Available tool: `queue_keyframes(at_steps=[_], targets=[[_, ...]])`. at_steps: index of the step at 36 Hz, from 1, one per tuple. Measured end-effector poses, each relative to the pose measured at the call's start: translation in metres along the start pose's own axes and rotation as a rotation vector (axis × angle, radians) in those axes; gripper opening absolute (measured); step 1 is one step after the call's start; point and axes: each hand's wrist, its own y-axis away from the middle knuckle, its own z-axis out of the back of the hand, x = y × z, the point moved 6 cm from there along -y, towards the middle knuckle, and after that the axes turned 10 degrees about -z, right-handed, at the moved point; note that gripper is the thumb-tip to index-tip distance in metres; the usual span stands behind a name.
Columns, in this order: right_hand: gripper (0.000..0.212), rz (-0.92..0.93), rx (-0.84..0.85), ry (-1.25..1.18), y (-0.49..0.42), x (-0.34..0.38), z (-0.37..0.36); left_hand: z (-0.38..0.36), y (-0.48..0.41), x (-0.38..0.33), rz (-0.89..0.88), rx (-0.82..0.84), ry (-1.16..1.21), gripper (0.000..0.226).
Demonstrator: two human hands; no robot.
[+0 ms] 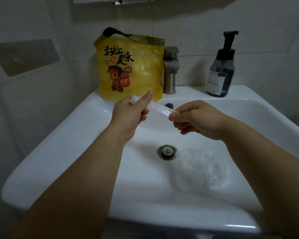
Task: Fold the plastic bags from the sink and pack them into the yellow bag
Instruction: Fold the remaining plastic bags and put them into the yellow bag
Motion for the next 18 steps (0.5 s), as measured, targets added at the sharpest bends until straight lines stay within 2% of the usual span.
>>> queue_keyframes(at_steps=[8, 12, 15, 18], targets=[[0.010, -0.031, -0.050, -0.039, -0.001, -0.003, 0.012, -0.001, 0.000, -0.002, -0.015, 0.035, 0.095, 0.022], [0.008, -0.027, -0.013, -0.086, -0.003, -0.003, 0.007, 0.001, -0.001, -0.003, -0.054, -0.013, 0.069, 0.021], [0.025, -0.019, 0.061, -0.154, -0.004, -0.003, -0.001, 0.002, -0.001, -0.004, -0.072, -0.021, 0.052, 0.017], [0.013, 0.048, -0.011, -0.108, -0.004, 0.000, 0.000, 0.000, -0.001, -0.004, -0.061, -0.015, 0.053, 0.014]])
